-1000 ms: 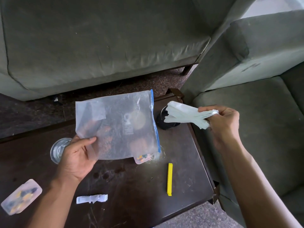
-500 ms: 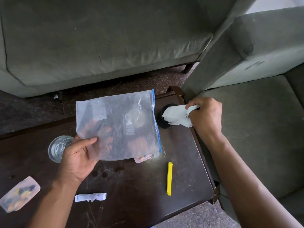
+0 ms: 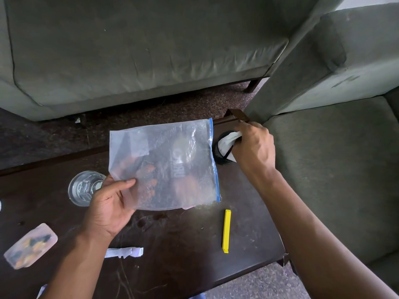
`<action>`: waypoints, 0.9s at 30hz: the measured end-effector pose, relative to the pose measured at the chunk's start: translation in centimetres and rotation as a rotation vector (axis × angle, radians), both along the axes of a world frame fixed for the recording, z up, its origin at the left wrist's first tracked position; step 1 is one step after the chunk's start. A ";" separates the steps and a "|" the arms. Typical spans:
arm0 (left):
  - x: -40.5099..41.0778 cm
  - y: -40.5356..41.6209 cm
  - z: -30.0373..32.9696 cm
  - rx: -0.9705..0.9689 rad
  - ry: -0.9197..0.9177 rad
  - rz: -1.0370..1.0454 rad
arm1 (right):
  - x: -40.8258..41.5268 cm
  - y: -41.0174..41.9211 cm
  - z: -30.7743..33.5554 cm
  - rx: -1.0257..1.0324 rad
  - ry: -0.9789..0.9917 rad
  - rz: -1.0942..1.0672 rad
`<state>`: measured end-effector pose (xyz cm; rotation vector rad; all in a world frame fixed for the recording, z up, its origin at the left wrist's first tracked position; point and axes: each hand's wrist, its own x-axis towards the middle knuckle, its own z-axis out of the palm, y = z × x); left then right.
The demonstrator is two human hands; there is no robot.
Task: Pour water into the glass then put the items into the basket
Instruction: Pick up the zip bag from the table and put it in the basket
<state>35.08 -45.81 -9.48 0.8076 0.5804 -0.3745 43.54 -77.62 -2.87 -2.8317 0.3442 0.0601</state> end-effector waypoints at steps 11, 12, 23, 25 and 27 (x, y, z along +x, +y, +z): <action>-0.5 -0.3 0.8 -0.020 0.010 0.024 | 0.7 0.7 -0.5 -0.049 0.120 0.046; -0.6 -0.3 0.8 -0.029 0.011 0.034 | 0.7 0.7 -0.5 -0.050 0.128 0.051; -0.4 1.4 2.4 -0.116 -0.018 0.090 | -1.4 5.4 5.6 0.490 -0.248 0.062; -0.3 2.3 3.0 -0.122 -0.038 0.105 | -1.9 7.5 6.6 0.901 -0.093 -0.083; -0.3 3.5 3.6 -0.123 -0.056 0.112 | -2.1 9.1 6.9 1.252 0.113 -0.147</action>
